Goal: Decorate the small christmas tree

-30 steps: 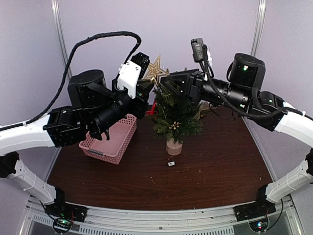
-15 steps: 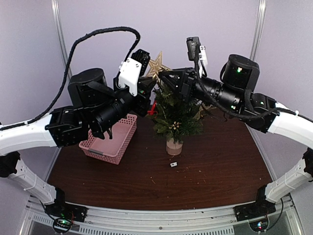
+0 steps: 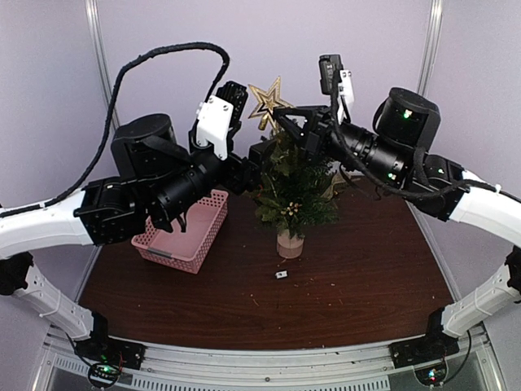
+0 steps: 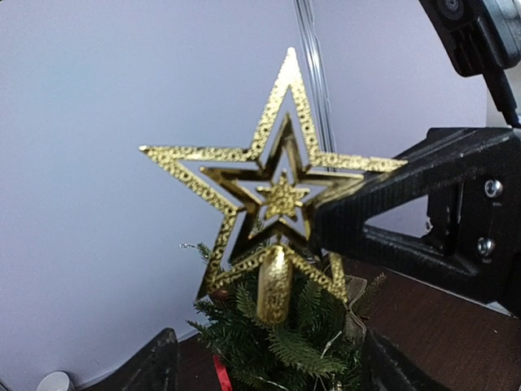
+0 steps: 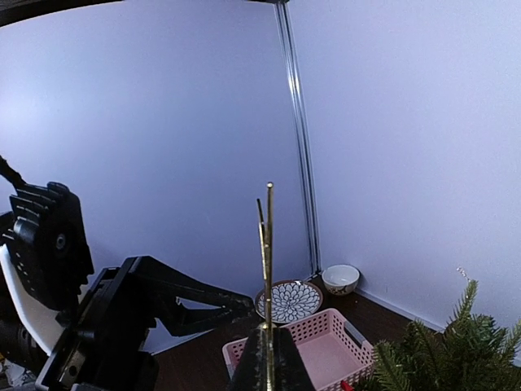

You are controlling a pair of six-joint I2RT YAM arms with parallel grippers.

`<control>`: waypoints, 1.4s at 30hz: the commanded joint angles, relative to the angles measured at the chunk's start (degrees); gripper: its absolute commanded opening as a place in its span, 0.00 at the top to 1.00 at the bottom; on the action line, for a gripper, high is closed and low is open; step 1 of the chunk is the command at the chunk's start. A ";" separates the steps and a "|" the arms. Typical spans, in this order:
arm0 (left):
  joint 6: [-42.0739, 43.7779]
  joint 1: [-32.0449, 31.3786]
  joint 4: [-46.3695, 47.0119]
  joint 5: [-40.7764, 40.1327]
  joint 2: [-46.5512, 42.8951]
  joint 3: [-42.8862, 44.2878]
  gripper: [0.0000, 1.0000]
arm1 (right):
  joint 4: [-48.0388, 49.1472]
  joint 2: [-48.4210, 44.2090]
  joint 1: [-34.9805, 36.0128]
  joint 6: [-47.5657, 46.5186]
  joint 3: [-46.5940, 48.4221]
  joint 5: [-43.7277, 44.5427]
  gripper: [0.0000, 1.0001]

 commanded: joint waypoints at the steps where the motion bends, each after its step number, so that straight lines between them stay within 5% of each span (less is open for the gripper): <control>1: -2.29 -0.19 -0.59 0.42 -3.17 -0.09 0.18 | 0.52 -4.11 -0.16 -5.89 0.32 4.64 1.00; 5: -3.10 0.21 -4.41 0.75 -5.28 -1.04 0.03 | -1.32 -6.51 -2.47 -10.07 0.32 5.44 1.00; 15: -20.04 15.45 -17.34 14.38 -12.06 -5.22 0.02 | -6.86 -8.76 -13.64 -9.10 1.37 -0.45 1.00; 23: -20.27 17.96 -20.58 14.78 -10.90 -4.81 0.03 | -8.00 -8.23 -21.37 -4.90 -0.36 -7.90 1.00; 42: -19.68 18.26 -21.12 14.39 -8.35 -3.13 0.02 | -6.79 -1.51 -24.80 1.32 0.74 -16.32 1.00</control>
